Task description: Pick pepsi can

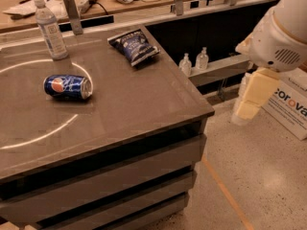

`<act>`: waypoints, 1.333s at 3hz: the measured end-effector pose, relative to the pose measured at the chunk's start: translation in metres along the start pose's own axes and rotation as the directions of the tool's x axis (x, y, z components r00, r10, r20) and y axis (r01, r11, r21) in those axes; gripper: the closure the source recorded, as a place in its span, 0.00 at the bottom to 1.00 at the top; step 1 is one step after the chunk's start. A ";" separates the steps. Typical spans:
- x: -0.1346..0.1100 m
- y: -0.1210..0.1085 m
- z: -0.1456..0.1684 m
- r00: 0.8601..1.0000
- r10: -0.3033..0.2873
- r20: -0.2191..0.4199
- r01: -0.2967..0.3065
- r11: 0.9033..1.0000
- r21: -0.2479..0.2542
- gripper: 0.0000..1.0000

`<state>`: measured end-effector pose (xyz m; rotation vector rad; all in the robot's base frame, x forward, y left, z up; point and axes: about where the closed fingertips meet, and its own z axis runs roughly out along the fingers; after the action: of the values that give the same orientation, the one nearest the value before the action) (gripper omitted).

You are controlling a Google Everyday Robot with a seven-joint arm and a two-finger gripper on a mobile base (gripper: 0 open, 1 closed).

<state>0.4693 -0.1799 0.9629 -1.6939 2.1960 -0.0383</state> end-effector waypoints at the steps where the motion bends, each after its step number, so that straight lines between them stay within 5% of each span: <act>1: -0.038 -0.013 0.031 0.992 0.007 0.124 -0.004 1.000 -0.025 0.00; 2: -0.079 -0.029 0.056 0.960 0.005 0.281 0.009 0.999 -0.047 0.00; 4: -0.157 -0.049 0.095 0.856 -0.013 0.517 0.070 0.993 -0.091 0.00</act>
Offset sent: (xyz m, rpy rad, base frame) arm 0.1059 0.1328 -0.0306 0.5240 -0.0675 0.1638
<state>0.5764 -0.0271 0.9278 -1.5724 1.7790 0.4795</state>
